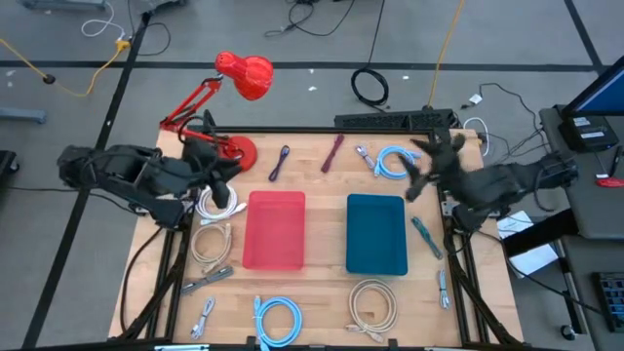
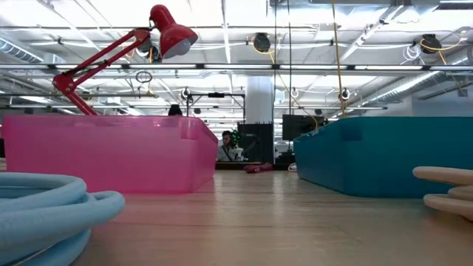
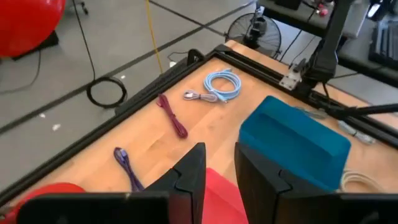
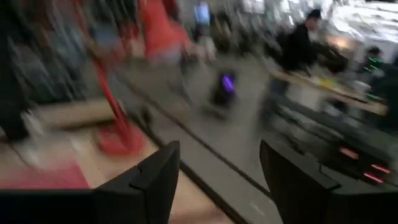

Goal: Pick & Place USB Port
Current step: Put the top white charger cable into the red bin

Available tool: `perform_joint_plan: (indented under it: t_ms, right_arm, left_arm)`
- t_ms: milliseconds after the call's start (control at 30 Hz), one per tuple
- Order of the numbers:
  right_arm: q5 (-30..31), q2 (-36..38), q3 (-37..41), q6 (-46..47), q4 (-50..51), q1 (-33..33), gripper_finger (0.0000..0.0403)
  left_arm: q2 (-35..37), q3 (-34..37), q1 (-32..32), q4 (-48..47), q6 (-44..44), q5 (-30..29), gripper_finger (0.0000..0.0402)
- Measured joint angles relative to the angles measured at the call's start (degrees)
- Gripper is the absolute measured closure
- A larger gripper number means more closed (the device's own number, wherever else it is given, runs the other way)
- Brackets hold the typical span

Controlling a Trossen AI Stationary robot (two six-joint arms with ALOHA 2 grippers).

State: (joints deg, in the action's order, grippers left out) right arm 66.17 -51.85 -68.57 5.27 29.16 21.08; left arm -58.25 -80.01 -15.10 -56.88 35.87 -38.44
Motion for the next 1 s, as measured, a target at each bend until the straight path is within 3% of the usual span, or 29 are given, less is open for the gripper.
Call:
perform_joint_plan:
  t_ms: [100,233,367,700,833,1000]
  right_arm:
    - [-2.8,-7.4,-6.5,13.0,16.6,-4.4,0.0188]
    - [-20.7,-15.6,-8.0,21.8,26.6,-14.8,0.0188]
    - [-36.1,-23.1,-7.9,21.5,26.8,-26.5,0.0188]
    - [-47.9,-36.0,-8.0,11.3,16.0,-48.4,0.0188]
    - [-56.0,-41.2,-8.0,5.1,13.3,-51.9,0.0188]
    - [-55.9,-47.2,-8.0,2.6,14.5,-52.3,0.0188]
  left_arm:
    - [0.1,0.0,0.4,0.0,0.9,1.6,0.0314]
    - [0.1,0.0,0.4,0.1,1.2,2.9,0.0314]
    - [-0.3,0.0,0.4,0.4,2.2,2.9,0.0314]
    - [-0.7,0.1,-1.5,2.8,3.8,5.5,0.0314]
    - [-0.7,0.1,-4.3,3.7,4.8,5.4,0.0314]
    - [-1.5,0.1,-6.8,4.5,5.1,6.2,0.0314]
